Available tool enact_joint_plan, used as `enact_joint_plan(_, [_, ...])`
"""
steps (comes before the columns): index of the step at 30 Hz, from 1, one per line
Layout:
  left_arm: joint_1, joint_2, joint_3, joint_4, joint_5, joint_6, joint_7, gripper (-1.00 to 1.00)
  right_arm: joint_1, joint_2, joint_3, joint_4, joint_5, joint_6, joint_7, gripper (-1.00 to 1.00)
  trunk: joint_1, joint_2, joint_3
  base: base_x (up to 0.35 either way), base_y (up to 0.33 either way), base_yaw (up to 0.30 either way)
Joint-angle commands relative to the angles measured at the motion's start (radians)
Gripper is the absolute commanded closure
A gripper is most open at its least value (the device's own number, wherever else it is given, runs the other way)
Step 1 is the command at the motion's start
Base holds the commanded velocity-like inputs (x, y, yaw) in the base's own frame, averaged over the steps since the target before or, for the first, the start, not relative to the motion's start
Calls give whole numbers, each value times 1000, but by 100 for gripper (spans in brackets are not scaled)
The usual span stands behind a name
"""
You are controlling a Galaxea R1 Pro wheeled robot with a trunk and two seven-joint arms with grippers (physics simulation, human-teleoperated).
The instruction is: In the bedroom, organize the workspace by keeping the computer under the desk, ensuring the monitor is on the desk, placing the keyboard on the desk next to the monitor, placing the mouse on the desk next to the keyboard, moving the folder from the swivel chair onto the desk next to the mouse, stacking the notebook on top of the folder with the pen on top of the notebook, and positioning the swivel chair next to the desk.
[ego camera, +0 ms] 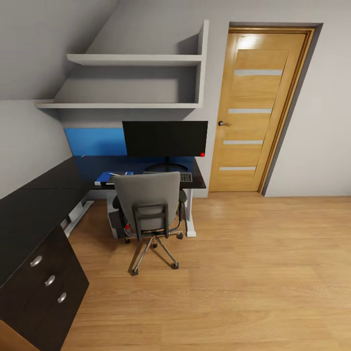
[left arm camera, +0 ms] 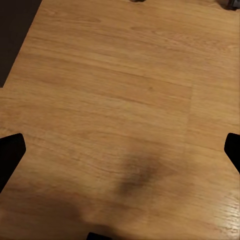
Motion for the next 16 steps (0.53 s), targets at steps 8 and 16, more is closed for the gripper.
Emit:
enact_joint_plan(8, [-1,0,-9,1,3,-3,5,-100,-1,0,9,2,-6,-3,-4,-100,0,-1,-1,0,0,0])
enact_joint_plan(16, [-1,0,-9,1,3,-3,5,-100,-1,1,9,1,-6,-3,-4,-100,0,-1,-1,0,0,0])
